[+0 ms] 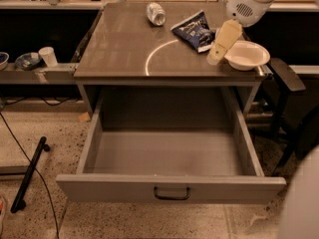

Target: Place blue chip bag into top drawer

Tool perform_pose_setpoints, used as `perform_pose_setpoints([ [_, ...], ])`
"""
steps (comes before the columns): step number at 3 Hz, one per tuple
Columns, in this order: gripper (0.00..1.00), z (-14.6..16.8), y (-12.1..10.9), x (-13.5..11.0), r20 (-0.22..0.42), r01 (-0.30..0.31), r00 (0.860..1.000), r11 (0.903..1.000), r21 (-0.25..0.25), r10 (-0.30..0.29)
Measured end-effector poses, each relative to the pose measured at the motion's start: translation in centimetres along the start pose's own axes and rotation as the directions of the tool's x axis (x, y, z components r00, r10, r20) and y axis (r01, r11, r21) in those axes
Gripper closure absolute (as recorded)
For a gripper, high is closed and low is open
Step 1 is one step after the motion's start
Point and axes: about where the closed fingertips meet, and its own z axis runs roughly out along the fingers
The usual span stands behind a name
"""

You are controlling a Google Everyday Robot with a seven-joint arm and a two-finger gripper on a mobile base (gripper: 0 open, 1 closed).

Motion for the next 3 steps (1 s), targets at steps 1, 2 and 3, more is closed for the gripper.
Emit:
perform_pose_setpoints([
  [1, 0.0, 3.3, -4.9, -3.1, 0.071, -0.103, 0.993, 0.9937, 0.045, 0.099],
  [2, 0.0, 5.7, -8.3, -6.2, 0.175, -0.155, 0.975, 0.984, 0.088, 0.138],
  [3, 0.0, 8.8, -11.0, -9.0, 0.26, -0.211, 0.949, 0.9711, 0.112, 0.176],
])
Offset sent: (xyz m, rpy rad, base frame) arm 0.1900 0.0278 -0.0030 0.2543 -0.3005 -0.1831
